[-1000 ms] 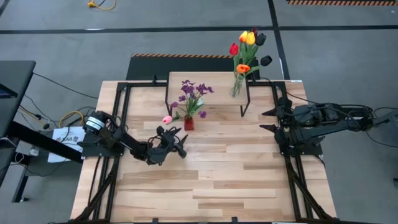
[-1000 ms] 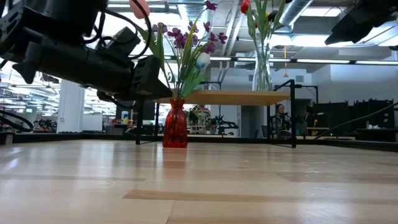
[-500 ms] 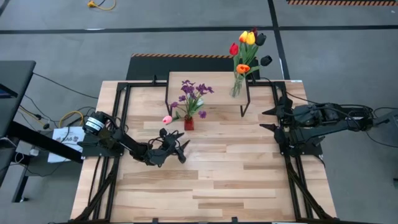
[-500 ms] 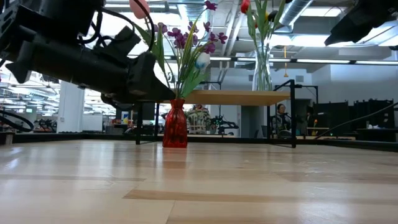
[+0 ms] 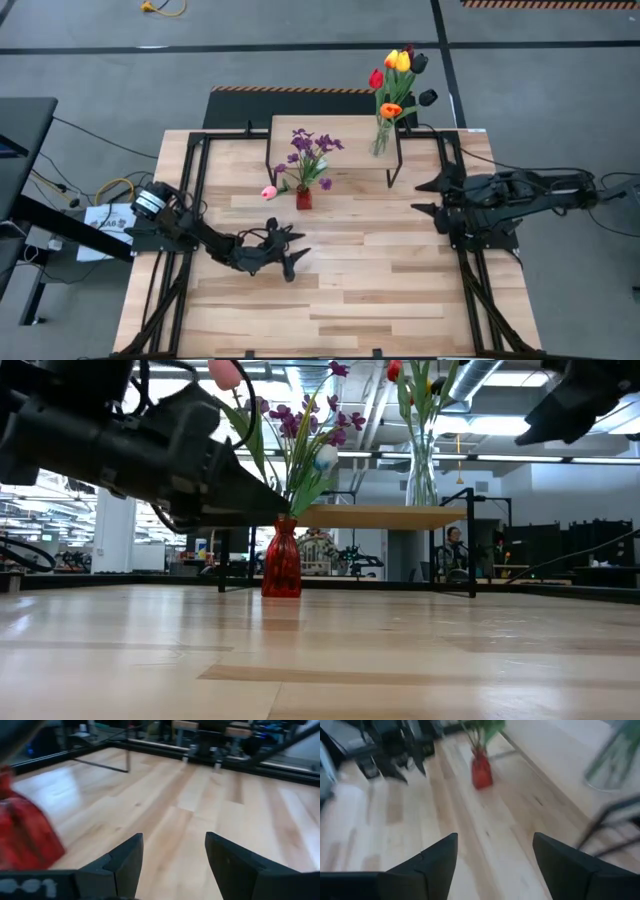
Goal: Pick and place flowers into a vace then onto a shelf
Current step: Put the red vase with flowers on the shelf
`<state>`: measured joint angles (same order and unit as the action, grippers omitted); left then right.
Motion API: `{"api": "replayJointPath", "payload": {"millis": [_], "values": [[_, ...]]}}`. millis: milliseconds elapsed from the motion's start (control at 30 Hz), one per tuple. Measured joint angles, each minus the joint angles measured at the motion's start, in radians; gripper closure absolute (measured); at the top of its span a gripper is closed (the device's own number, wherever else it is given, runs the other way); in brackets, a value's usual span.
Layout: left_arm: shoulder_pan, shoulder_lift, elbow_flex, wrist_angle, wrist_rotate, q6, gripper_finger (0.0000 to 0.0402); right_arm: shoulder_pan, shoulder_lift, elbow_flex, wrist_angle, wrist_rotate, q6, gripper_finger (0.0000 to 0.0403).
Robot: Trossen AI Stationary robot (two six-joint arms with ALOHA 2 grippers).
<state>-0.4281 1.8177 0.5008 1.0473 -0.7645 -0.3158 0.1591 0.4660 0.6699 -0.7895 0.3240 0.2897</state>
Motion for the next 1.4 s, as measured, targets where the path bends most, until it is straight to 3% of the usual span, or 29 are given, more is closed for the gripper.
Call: {"api": "replayJointPath", "payload": {"millis": [167,433,500,633,767,933,1067,1400], "values": [[-0.043,0.0,0.011,0.002,0.024,0.066,0.0198,0.049,0.013,-0.161,0.262,0.003,0.036,0.02],[-0.085,0.0,0.011,0.0,0.023,0.095,0.0198,0.097,0.06,-0.404,0.791,0.097,0.037,0.0371],[-0.092,0.0,0.011,0.0,0.024,0.102,0.0198,0.098,0.099,-0.453,0.94,0.096,0.004,0.0393],[-0.108,0.0,0.011,0.013,0.027,0.125,0.0198,0.084,0.217,-0.512,1.195,0.096,-0.001,0.038],[-0.117,0.0,0.029,0.018,0.035,0.155,0.0198,0.053,0.367,-0.516,1.344,0.087,-0.003,0.0378],[-0.118,0.0,0.069,0.019,0.077,0.241,0.0198,0.006,0.617,-0.473,1.523,-0.057,-0.096,0.0399],[-0.118,0.0,0.085,0.02,0.08,0.309,0.0198,-0.048,0.835,-0.407,1.607,0.035,-0.082,0.04],[-0.118,0.0,0.085,0.018,0.079,0.332,0.0198,-0.176,1.329,-0.274,2.024,0.014,-0.08,0.0402]]}}
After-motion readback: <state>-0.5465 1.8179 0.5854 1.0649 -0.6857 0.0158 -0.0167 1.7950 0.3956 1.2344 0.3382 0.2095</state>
